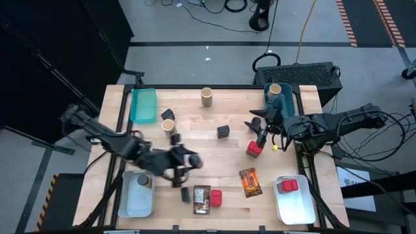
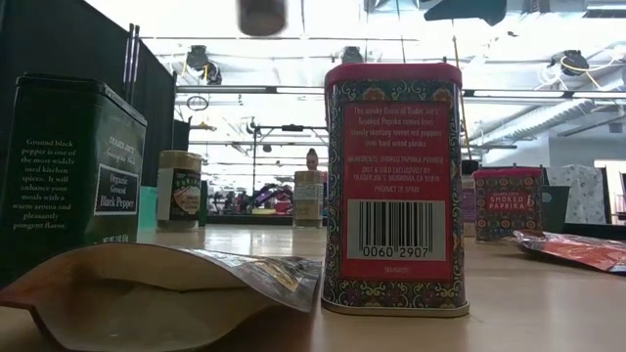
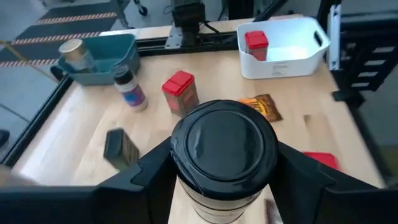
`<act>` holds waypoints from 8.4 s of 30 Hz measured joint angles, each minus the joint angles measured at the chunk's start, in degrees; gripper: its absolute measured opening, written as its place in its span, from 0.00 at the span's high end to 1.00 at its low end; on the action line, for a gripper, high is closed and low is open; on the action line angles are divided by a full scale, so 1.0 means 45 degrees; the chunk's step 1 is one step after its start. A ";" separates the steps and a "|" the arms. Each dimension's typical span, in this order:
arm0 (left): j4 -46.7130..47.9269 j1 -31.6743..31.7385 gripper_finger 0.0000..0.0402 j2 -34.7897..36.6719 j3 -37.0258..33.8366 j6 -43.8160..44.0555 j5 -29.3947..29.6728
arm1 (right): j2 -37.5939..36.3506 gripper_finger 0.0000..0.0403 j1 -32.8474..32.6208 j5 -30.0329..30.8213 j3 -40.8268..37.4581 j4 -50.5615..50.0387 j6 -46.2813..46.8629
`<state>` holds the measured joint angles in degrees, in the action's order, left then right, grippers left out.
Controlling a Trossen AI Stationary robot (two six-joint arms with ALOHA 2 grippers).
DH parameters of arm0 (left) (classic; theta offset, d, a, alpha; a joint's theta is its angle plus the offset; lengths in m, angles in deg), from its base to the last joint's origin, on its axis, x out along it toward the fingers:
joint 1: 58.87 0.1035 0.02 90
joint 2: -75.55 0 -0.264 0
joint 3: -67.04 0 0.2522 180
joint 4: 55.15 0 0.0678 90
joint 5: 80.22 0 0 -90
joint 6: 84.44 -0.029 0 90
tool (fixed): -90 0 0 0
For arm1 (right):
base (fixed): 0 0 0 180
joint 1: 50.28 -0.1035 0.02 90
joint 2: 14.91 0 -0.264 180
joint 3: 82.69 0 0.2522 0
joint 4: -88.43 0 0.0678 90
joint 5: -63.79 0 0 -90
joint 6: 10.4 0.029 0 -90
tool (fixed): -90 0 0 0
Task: Sort spices by type
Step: Put the orange seasoning bottle into the gray bin
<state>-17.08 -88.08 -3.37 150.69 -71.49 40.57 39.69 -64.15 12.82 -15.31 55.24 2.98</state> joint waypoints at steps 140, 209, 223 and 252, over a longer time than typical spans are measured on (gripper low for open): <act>0.8578 -1.1362 0.45 0.1586 -0.5630 1.6111 0.0729 | 0.2911 0.46 0.0339 -0.0080 0.0005 0.3319 -0.0363; 0.8370 -0.9833 0.25 0.3028 -0.3005 1.6539 -0.0963 | 0.2906 0.46 0.0336 -0.0083 0.0005 0.3309 -0.0217; 0.7545 -0.9717 0.81 0.1649 -0.2891 1.5315 -0.4336 | 0.2906 0.46 0.0339 -0.0083 0.0005 0.3309 -0.0460; 0.9406 -0.9227 0.99 0.0235 -0.2910 1.5049 -0.4554 | 0.2906 0.46 0.0338 -0.0083 0.0005 0.3221 -0.0563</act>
<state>25.24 -129.60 -2.32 137.59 -3.77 20.07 52.77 -62.62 12.45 -15.28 69.74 0.45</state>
